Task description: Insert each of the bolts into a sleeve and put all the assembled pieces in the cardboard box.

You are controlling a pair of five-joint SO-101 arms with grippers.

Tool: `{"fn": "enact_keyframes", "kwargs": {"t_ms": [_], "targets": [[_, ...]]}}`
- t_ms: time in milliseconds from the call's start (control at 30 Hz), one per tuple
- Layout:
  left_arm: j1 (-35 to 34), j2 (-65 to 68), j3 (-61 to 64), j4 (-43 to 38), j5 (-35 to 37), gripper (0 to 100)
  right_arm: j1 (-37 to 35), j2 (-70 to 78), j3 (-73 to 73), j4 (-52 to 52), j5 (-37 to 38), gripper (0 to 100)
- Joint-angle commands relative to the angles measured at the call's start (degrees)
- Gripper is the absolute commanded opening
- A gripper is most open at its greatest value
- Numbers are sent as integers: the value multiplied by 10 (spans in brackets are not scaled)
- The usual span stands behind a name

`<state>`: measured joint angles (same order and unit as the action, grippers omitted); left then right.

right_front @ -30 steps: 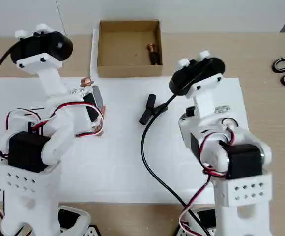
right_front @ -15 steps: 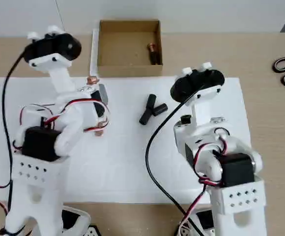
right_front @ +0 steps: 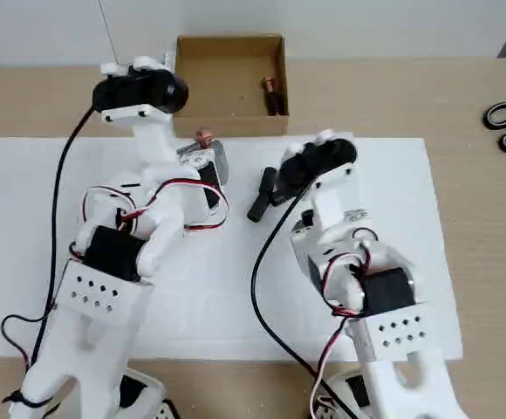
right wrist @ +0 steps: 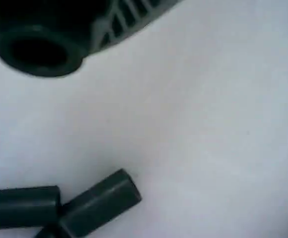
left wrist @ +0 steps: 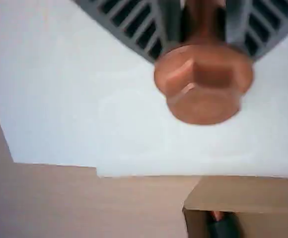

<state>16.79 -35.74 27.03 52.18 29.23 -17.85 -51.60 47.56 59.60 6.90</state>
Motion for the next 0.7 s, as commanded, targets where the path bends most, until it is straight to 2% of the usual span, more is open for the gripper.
{"fn": "enact_keyframes", "kwargs": {"t_ms": [0,133,400,533,667], "targets": [[2,-16,13,-56,-1,5,-5,-13,18,-65,4,4],[3,-16,39,-97,-1,5,-19,-40,83,-157,4,4],[4,-12,44,-101,-1,5,-39,-182,288,-362,4,4],[4,-12,44,-101,9,5,-39,-263,365,-375,2,4],[4,-12,44,-99,28,5,-39,-348,439,-377,-70,4]]}}
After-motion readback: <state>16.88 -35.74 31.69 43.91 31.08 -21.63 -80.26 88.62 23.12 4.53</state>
